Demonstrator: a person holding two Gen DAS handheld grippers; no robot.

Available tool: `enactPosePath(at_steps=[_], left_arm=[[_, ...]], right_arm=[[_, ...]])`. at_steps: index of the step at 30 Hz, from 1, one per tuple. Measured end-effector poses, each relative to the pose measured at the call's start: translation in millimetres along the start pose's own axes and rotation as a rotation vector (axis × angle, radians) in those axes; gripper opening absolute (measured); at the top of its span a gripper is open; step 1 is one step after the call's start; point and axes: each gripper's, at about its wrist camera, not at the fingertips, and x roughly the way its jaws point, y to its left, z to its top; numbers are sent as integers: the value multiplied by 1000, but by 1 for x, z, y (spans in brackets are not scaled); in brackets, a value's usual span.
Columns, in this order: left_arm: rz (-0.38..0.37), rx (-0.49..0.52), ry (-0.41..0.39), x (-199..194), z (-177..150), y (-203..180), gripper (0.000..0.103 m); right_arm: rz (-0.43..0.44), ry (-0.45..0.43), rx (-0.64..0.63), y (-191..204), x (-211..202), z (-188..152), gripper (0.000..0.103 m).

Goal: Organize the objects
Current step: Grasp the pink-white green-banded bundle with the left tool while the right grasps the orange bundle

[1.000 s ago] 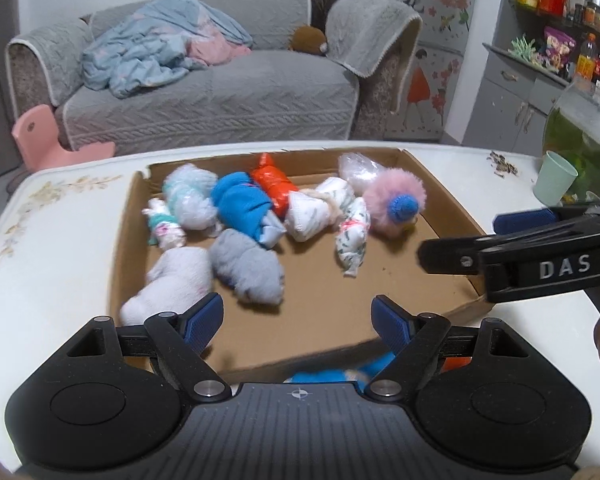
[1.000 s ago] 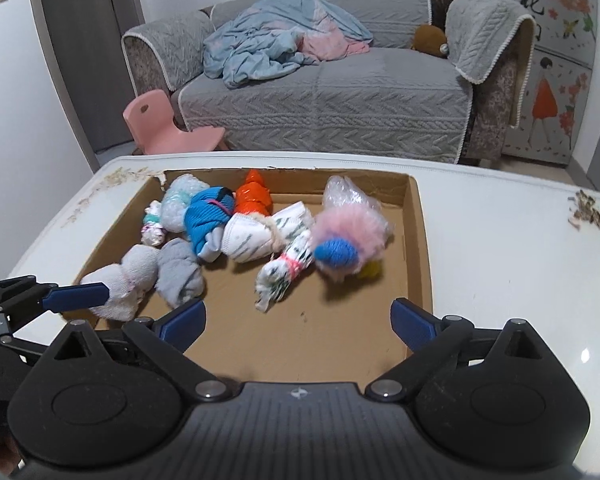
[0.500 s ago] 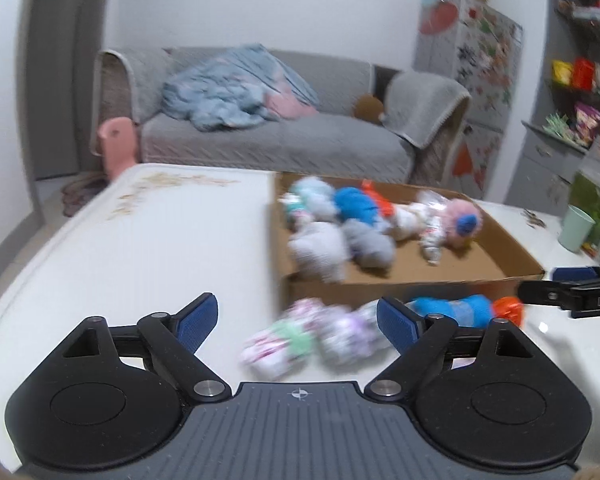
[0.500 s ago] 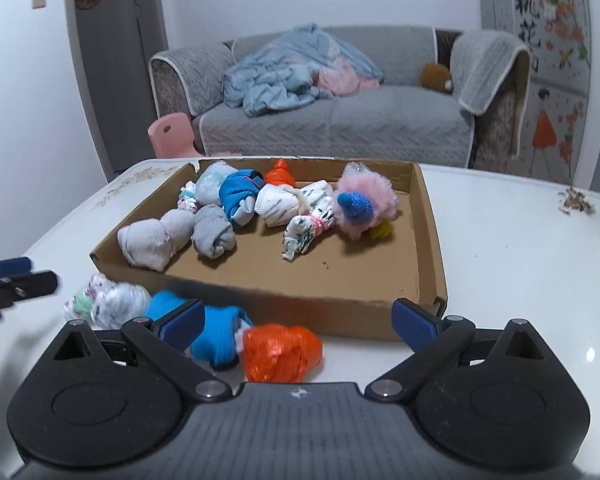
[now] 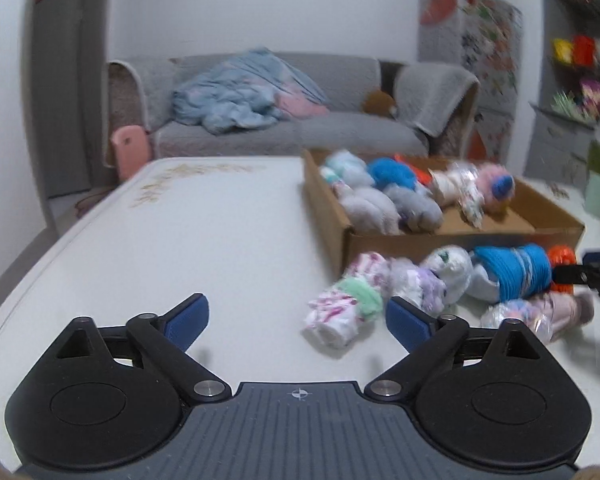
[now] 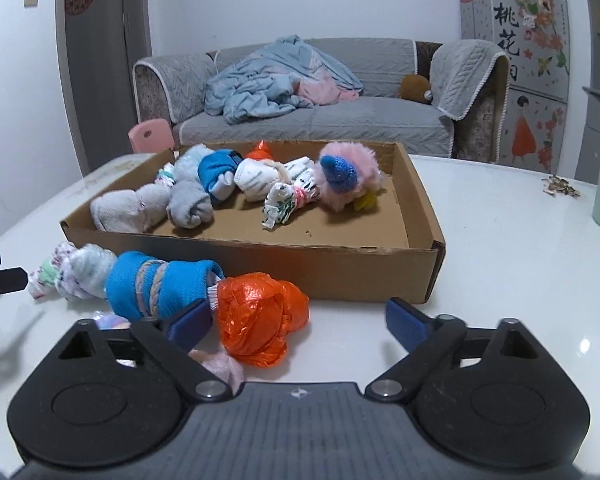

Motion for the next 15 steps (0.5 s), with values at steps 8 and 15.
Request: enactPosePath(at_steps=[8, 15], left_arm=[[-125, 117, 81, 33, 8, -12, 94], [-231, 160, 111, 36, 5, -19, 57]], right_arm=[[20, 46, -13, 1, 8, -4, 48], [44, 23, 23, -10, -7, -11, 46]])
